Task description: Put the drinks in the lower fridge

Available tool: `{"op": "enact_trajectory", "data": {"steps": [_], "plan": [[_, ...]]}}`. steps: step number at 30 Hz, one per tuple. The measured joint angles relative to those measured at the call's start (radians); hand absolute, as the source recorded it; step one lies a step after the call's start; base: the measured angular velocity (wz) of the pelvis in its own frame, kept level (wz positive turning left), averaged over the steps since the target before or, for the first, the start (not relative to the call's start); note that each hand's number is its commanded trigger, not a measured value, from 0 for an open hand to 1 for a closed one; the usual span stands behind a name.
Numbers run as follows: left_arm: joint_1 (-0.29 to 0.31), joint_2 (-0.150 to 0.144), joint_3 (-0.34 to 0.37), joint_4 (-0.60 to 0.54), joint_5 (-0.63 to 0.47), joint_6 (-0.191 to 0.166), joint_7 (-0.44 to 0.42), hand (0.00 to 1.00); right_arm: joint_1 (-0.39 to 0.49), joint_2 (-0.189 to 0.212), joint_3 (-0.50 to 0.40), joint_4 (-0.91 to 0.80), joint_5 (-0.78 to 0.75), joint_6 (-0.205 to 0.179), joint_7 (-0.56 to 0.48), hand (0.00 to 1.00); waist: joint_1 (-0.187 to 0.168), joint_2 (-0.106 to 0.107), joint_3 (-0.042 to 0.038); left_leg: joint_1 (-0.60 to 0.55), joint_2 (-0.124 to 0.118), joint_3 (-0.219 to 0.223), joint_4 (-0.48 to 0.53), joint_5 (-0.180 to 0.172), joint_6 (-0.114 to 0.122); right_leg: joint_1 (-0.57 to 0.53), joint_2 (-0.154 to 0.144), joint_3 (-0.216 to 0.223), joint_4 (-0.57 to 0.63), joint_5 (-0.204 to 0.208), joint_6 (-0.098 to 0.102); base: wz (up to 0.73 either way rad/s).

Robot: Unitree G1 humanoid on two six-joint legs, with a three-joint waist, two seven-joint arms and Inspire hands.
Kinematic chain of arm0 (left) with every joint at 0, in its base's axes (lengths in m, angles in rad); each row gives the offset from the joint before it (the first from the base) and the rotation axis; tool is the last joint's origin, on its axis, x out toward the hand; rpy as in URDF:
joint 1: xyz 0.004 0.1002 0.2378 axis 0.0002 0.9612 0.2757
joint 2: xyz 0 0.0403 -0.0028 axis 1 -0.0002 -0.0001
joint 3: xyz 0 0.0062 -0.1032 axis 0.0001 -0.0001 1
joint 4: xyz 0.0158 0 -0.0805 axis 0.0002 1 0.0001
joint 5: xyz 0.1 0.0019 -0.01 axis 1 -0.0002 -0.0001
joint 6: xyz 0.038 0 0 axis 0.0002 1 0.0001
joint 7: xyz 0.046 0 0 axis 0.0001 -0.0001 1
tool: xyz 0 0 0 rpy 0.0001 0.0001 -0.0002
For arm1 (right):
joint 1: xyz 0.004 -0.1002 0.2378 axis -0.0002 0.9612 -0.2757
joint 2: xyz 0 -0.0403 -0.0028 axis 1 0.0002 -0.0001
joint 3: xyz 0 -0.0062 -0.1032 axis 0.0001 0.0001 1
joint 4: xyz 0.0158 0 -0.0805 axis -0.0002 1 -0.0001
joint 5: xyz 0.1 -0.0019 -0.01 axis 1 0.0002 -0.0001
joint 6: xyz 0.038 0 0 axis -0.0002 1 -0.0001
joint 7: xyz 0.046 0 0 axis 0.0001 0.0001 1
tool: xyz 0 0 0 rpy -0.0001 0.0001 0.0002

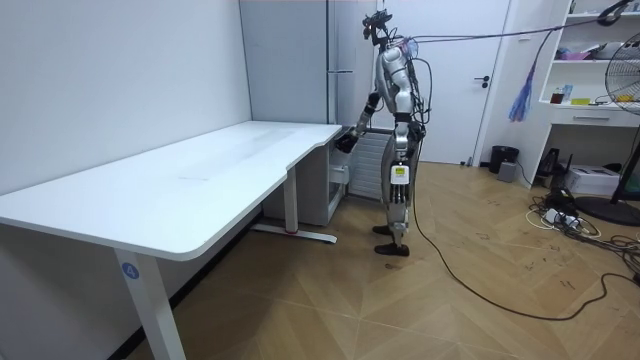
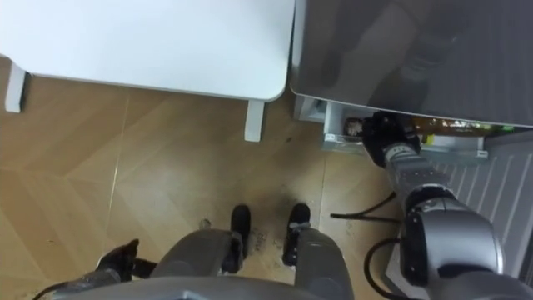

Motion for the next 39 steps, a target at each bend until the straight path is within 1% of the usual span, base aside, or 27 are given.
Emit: {"op": "enact_trajectory", "data": {"steps": [1,7,9,17,23,24,27,32,39], "plan": [[0.0,0.0,0.0,0.0,0.0,0.0,0.0,0.0,-0.001,0.0,0.002,0.0,-0.001,0.003,0.0,0.0,0.001,0.0,0.0,-0.002,0.0,0.0,0.0,0.001,0.0,-0.002,-0.001,-0.002,0.0,0.0,0.0,0.09],[-0.001,0.0,-0.008,0.0,0.0,0.003,-0.002,0.0,-0.02,-0.005,0.018,0.0,0.001,0.006,0.0,0.0,0.018,0.001,0.0001,-0.026,0.0,-0.001,-0.001,0.011,-0.002,-0.021,-0.005,-0.014,0.002,0.004,-0.005,0.07],[0.001,0.0,-0.016,0.001,-0.003,0.007,-0.003,0.0,-0.026,-0.012,0.018,0.0,0.001,0.015,0.001,0.0,0.021,0.002,0.0001,-0.029,0.0,-0.001,-0.002,0.013,-0.002,-0.021,-0.006,-0.021,0.001,0.004,-0.005,0.1],[0.001,0.001,-0.025,0.001,-0.064,0.014,-0.001,0.0,-0.035,-0.019,0.018,0.003,-0.002,0.018,0.009,0.0,0.018,0.003,0.0008,-0.031,-0.001,0.0,-0.001,0.015,-0.001,-0.02,-0.009,-0.026,0.001,0.004,-0.004,0.02],[0.001,0.001,-0.031,0.001,-0.109,0.014,0.0,0.0,-0.035,-0.024,0.02,0.002,-0.003,0.018,0.015,0.0,0.019,0.009,0.0042,-0.031,-0.001,0.002,-0.001,0.015,-0.001,-0.02,-0.01,-0.024,0.001,0.004,-0.004,0.0],[0.001,0.002,-0.043,0.001,-0.114,0.013,0.004,0.0,-0.035,-0.026,0.022,0.002,-0.003,0.018,0.015,0.0,0.02,0.01,0.0046,-0.03,-0.001,0.005,-0.001,0.016,-0.001,-0.02,-0.011,-0.022,0.002,0.003,-0.004,0.0],[0.001,0.004,-0.06,0.001,-0.117,0.012,0.01,0.0,-0.035,-0.036,0.038,0.001,-0.002,0.018,0.012,0.0,0.02,0.012,0.0045,-0.029,0.001,0.027,-0.002,0.017,0.002,-0.02,-0.014,-0.022,0.004,0.002,-0.002,0.0],[0.001,0.005,-0.076,0.001,-0.116,0.012,0.022,0.0,-0.035,-0.041,0.038,0.001,-0.002,0.016,0.004,0.0,0.02,0.012,0.0042,-0.028,-0.001,0.032,-0.002,0.019,0.005,-0.019,-0.018,-0.024,0.005,0.001,0.0,0.0],[0.001,0.005,-0.074,0.0,-0.114,0.012,0.014,0.0,-0.033,-0.042,0.038,0.001,-0.027,0.016,0.003,0.0,0.014,0.017,0.0026,-0.022,0.0,0.033,-0.002,0.019,0.005,-0.01,-0.017,-0.025,0.001,0.001,0.0,0.0]]}}
